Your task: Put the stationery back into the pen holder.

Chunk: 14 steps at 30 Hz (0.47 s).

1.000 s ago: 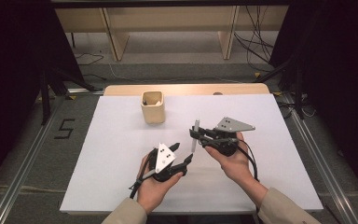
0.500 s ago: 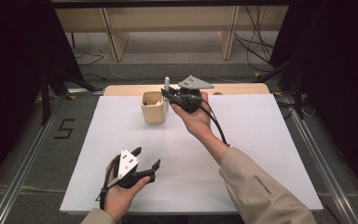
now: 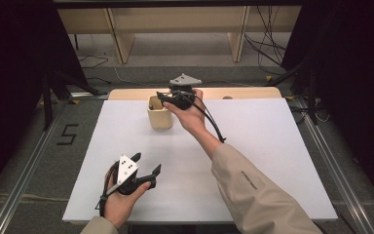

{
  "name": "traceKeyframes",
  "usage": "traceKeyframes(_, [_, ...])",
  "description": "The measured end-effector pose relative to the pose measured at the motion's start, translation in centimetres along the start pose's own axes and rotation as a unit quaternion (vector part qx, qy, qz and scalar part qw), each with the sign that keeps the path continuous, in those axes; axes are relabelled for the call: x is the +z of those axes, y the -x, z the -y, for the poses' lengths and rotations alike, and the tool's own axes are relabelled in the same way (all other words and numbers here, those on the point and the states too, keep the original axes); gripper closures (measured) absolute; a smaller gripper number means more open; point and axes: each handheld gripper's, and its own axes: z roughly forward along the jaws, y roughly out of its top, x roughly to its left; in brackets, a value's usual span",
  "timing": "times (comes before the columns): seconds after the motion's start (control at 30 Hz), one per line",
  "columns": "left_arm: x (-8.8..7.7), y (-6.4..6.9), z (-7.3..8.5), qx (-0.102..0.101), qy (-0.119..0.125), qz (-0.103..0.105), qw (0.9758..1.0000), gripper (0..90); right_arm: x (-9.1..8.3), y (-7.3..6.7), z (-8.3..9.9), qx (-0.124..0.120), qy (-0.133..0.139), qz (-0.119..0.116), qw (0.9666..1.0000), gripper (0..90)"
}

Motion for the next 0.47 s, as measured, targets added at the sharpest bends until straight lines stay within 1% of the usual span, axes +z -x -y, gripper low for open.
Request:
traceKeyframes(0.03, [0.0, -0.2, 0.1, -0.002, 0.0, -0.002, 1.0, 19.6, -0.8, 0.1, 0.1, 0.006, -0.001, -0.006, 1.0, 29.4])
traceKeyframes(0.07, [-0.1, -0.4, 0.2, -0.004, -0.002, -0.004, 1.0, 19.4, -1.8, 0.3, 0.3, 0.012, 0.003, -0.011, 0.9999, 24.9])
traceKeyframes(0.13, [-0.3, -1.0, 0.4, -0.013, -0.004, -0.006, 0.9999, 18.3, -4.5, 0.5, 0.9, 0.016, 0.0, -0.036, 0.9992, 19.8])
traceKeyframes(0.17, [-0.4, -1.3, 0.4, -0.013, -0.004, -0.008, 0.9999, 17.8, -6.2, 0.6, 1.4, 0.006, -0.002, -0.05, 0.9987, 17.0])
traceKeyframes(0.2, [-0.5, -1.6, 0.4, -0.014, -0.005, -0.01, 0.9998, 16.8, -8.0, 0.7, 2.1, -0.01, -0.007, -0.065, 0.9978, 16.8])
traceKeyframes(0.23, [-0.7, -2.0, 0.5, -0.017, -0.006, -0.011, 0.9998, 15.9, -10.0, 1.0, 2.8, -0.02, -0.01, -0.075, 0.9969, 16.8])
traceKeyframes(0.3, [-1.0, -2.6, 0.6, -0.02, -0.007, -0.019, 0.9996, 15.8, -14.3, 1.7, 4.9, -0.027, -0.02, -0.099, 0.9946, 16.2])
traceKeyframes(0.33, [-1.2, -2.8, 0.7, -0.022, -0.007, -0.024, 0.9995, 15.8, -16.3, 2.1, 6.1, -0.04, -0.032, -0.101, 0.9935, 16.2])
traceKeyframes(0.37, [-1.3, -2.9, 0.7, -0.025, -0.007, -0.028, 0.9993, 15.8, -18.4, 2.6, 7.4, -0.049, -0.042, -0.089, 0.9939, 16.2])
traceKeyframes(0.4, [-1.4, -3.1, 0.8, -0.023, -0.008, -0.029, 0.9993, 15.9, -20.4, 3.2, 8.9, -0.043, -0.048, -0.079, 0.9948, 16.4])
traceKeyframes(0.43, [-1.4, -3.1, 0.8, -0.021, -0.008, -0.028, 0.9993, 15.8, -22.3, 3.8, 10.5, -0.035, -0.055, -0.076, 0.995, 16.2])
traceKeyframes(0.47, [-1.4, -3.2, 0.8, -0.019, -0.007, -0.028, 0.9994, 15.7, -24.0, 4.3, 12.0, -0.033, -0.065, -0.074, 0.9946, 16.1])
